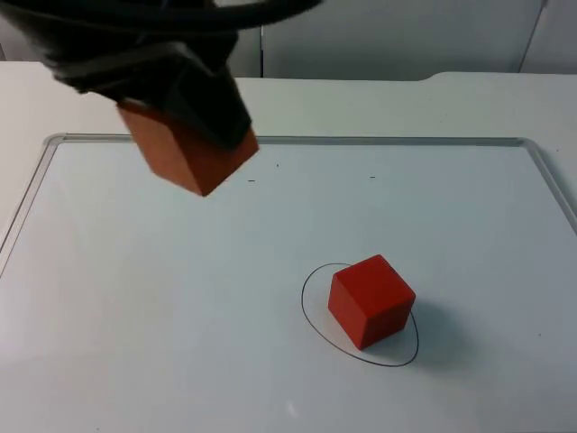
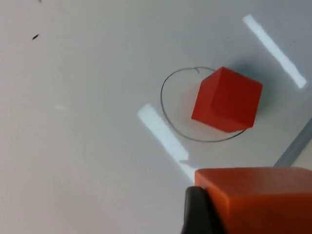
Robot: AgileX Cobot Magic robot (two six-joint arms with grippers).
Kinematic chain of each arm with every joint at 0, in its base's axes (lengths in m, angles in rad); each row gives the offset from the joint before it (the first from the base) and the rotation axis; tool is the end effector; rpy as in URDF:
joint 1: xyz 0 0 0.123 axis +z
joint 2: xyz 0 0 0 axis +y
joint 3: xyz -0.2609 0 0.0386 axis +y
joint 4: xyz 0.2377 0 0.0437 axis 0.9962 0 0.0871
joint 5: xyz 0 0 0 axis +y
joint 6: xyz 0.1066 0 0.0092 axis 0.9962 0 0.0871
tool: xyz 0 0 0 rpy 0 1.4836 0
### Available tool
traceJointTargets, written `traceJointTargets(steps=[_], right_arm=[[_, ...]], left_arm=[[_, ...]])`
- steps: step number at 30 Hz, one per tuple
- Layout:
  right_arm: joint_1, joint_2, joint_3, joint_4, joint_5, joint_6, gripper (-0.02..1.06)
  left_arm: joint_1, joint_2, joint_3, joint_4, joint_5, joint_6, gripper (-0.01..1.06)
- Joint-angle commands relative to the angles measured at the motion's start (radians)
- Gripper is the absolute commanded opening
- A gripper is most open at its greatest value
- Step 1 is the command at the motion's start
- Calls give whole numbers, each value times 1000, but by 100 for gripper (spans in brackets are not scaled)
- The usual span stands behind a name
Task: Pick up one cube with the left hand and another cube with the right hand. First place the cube in the right hand at the target position, then stack the cube in the left hand on top.
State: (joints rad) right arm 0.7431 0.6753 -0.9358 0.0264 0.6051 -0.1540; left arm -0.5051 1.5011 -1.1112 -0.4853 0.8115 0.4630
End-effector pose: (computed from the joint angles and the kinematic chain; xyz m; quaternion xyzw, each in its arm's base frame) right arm 0.1037 0.0975 0.3923 -0.3398 0.7153 0.1893 0.5805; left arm 0.2507 -0.1801 0.2485 0.3323 0.8935 -0.2118 0.2153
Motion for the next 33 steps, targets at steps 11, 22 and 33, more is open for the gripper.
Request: traceJointTargets(steps=[11, 22, 33], right_arm=[[4, -2, 6, 1, -11, -7, 82], [4, -2, 6, 1, -11, -7, 82], [4, -2, 6, -6, -11, -7, 82]], left_arm=[[-240, 259, -196, 99, -97, -36, 2], [-297, 429, -362, 262, -50, -141, 2], [-305, 524, -368, 303, -52, -179, 2]])
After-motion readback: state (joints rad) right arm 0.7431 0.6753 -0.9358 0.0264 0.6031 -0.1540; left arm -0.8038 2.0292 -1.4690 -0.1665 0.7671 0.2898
